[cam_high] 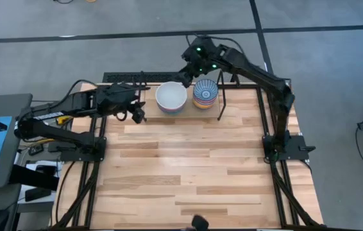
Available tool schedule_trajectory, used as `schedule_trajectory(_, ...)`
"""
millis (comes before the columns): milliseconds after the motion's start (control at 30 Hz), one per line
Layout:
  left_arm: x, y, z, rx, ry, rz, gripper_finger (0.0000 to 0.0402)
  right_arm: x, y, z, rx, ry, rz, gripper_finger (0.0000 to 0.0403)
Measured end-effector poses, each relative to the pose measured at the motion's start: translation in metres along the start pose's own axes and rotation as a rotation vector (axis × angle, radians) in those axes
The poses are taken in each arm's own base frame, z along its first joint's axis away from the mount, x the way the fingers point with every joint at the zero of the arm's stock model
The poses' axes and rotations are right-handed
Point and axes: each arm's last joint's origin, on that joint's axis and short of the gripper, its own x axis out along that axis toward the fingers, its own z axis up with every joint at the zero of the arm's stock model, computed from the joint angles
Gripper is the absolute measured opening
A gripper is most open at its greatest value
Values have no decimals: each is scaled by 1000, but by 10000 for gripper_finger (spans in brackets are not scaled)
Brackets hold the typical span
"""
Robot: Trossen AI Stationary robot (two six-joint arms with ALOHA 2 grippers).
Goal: Place and stack bowls onto a shelf
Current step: Return to Home Position
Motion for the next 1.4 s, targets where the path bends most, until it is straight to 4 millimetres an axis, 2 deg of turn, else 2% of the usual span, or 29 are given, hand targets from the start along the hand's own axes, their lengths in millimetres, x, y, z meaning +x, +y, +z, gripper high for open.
schedule_trajectory(133, -16, 0, -7, -5, -52, -61, 160, -40, 34, 4, -78, -81, 64, 217)
schedule_trajectory(267, -23, -3, -26, -43, -114, -161, 160, -71, 61, -8, -126, -160, 128, 198)
schedule_trajectory(367, -22, -9, -39, -61, -186, -239, 157, -90, 74, -22, -123, -235, 181, 183)
schedule_trajectory(533, -10, -20, -52, -44, -322, -429, 142, -91, 87, -64, -64, -290, 276, 155)
schedule_trajectory(667, 5, -32, -61, -22, -447, -570, 122, -91, 103, -97, -16, -420, 397, 121)
schedule_trajectory(800, 17, -39, -70, 8, -518, -628, 92, -88, 110, -134, 1, -459, 476, 81)
schedule_trajectory(933, 17, -40, -71, 83, -536, -655, 55, -92, 114, -163, -12, -433, 519, 39)
schedule_trajectory(1033, -2, -31, -63, 195, -598, -692, 30, -109, 120, -167, -43, -453, 557, 16)
schedule_trajectory(1133, -24, -14, -56, 272, -659, -665, 9, -141, 121, -165, -166, -538, 564, 17)
schedule_trajectory(1200, -35, -4, -53, 297, -721, -641, 2, -156, 118, -174, -281, -502, 521, 26)
schedule_trajectory(1300, -35, 4, -68, 288, -714, -631, 1, -163, 113, -204, -325, -316, 359, 32)
schedule_trajectory(1400, -16, 3, -102, 275, -621, -652, 0, -165, 113, -229, -352, -328, 309, 16)
